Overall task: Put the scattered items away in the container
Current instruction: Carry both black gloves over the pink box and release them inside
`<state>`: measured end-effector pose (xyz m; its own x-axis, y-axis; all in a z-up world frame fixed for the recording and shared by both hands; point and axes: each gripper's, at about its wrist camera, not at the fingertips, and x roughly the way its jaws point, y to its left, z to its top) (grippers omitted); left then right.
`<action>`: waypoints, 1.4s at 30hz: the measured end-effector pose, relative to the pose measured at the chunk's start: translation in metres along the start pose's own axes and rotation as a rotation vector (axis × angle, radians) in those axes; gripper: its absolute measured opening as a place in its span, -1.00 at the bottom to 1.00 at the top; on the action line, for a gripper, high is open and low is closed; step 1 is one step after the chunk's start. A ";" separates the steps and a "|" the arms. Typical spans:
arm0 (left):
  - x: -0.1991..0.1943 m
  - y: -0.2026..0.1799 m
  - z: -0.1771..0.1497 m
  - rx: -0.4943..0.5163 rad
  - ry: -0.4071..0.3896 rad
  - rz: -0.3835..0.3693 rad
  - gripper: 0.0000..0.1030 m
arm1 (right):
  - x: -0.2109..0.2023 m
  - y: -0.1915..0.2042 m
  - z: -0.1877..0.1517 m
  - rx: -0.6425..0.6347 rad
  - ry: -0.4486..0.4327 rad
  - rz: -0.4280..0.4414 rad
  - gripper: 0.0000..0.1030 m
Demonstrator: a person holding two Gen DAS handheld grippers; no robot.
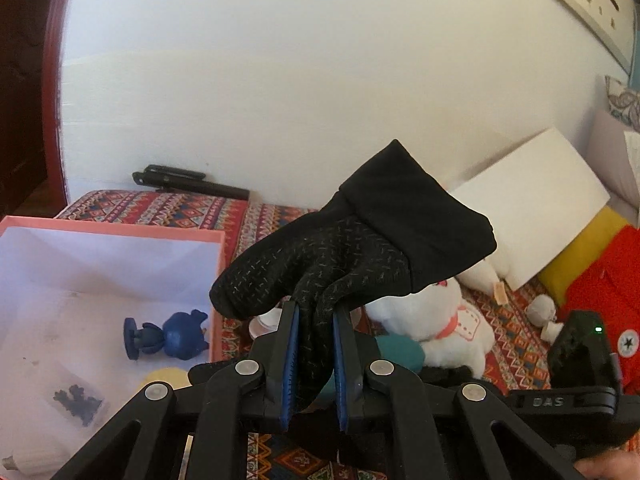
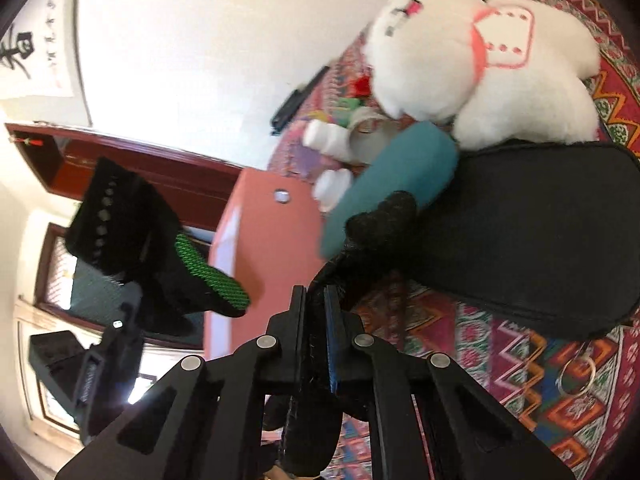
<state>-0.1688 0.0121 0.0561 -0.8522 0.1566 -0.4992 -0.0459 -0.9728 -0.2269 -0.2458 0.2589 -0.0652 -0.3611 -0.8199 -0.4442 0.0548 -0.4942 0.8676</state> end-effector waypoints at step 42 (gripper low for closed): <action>-0.057 0.169 -0.004 -0.278 -0.041 0.215 0.68 | 0.067 0.188 -0.078 -0.532 -0.117 0.018 0.84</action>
<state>-0.1263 -0.1604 0.0430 -0.8474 -0.0593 -0.5276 0.2760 -0.8981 -0.3424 -0.1874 0.0882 0.0506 -0.4552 -0.8071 -0.3760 0.5149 -0.5831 0.6284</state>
